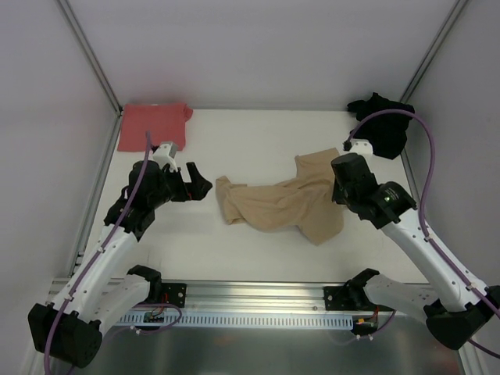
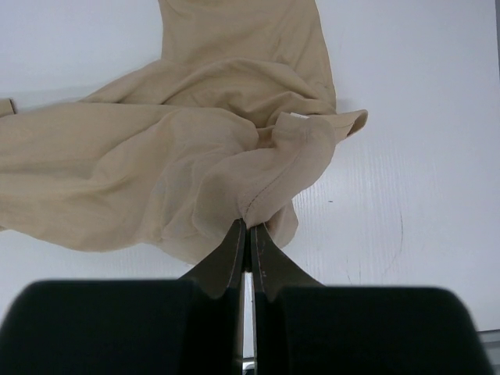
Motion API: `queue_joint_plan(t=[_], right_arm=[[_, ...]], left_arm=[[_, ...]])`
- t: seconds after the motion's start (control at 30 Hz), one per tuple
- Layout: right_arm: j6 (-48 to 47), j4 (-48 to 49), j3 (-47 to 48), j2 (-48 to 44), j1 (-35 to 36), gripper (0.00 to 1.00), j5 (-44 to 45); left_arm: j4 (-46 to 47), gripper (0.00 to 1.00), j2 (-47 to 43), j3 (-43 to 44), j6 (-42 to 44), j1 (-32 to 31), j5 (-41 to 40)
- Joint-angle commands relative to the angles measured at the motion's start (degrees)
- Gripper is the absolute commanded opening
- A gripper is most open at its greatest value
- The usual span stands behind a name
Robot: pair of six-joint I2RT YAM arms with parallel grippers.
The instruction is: Fold and stack the t-shirts
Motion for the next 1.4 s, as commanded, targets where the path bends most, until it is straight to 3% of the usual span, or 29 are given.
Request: queue_joint_plan(t=[0.0, 0.17, 0.37, 0.6, 0.8, 1.07, 1.13, 1.2, 1.23, 1.3, 1.33, 1.37], right_arm=[[0.42, 1.94, -1.02, -1.37, -0.26, 0.00, -1.07], [0.51, 3.61, -3.57, -1.55, -0.44, 0.00, -2.39], [0.86, 3.88, -5.76, -4.26, -0.61, 0.01, -2.31], [0.77, 2.73, -7.08, -6.38, -1.32, 0.00, -2.40], [1.04, 2.82, -7.79, -6.12, -1.41, 0.01, -2.92], [0.42, 1.94, -6.82, -5.24, -1.58, 0.00, -2.22], [0.16, 1.86, -6.82, -5.33, -1.76, 0.00, -2.22], [-0.11, 1.86, -6.91, -5.24, -2.02, 0.00, -2.22], [-0.19, 1.85, -7.00, -5.24, -2.11, 0.01, -2.31], [-0.28, 2.03, -7.35, -5.06, -2.28, 0.00, -2.57], [-0.28, 2.12, -7.52, -5.06, -2.37, 0.00, -2.57], [-0.28, 2.29, -7.79, -4.98, -2.46, 0.00, -2.75]], left_arm=[[-2.40, 0.99, -3.41, -4.05, -7.50, -0.30, 1.22], [-2.96, 0.99, -8.59, -13.19, -12.68, -3.63, 1.31], [3.89, 0.98, -11.41, -23.04, -19.10, -8.37, -0.01], [10.57, 0.97, -10.18, -25.07, -15.77, -17.87, -15.29], [23.75, 0.96, -3.25, -27.70, -14.18, -22.79, -22.42], [32.11, 0.95, 14.33, -23.14, -13.57, -26.40, -24.62], [33.69, 0.89, 17.15, -22.17, -13.04, -27.10, -25.50], [34.83, 0.75, 18.38, -21.73, -12.43, -27.19, -25.85], [35.45, 0.44, 18.99, -21.64, -12.34, -27.28, -26.20], [35.63, 0.10, 18.91, -21.47, -12.16, -27.37, -27.34], [35.02, 0.00, 18.48, -21.38, -12.16, -27.45, -28.65], [34.75, 0.00, 18.39, -21.29, -11.90, -27.54, -29.19]])
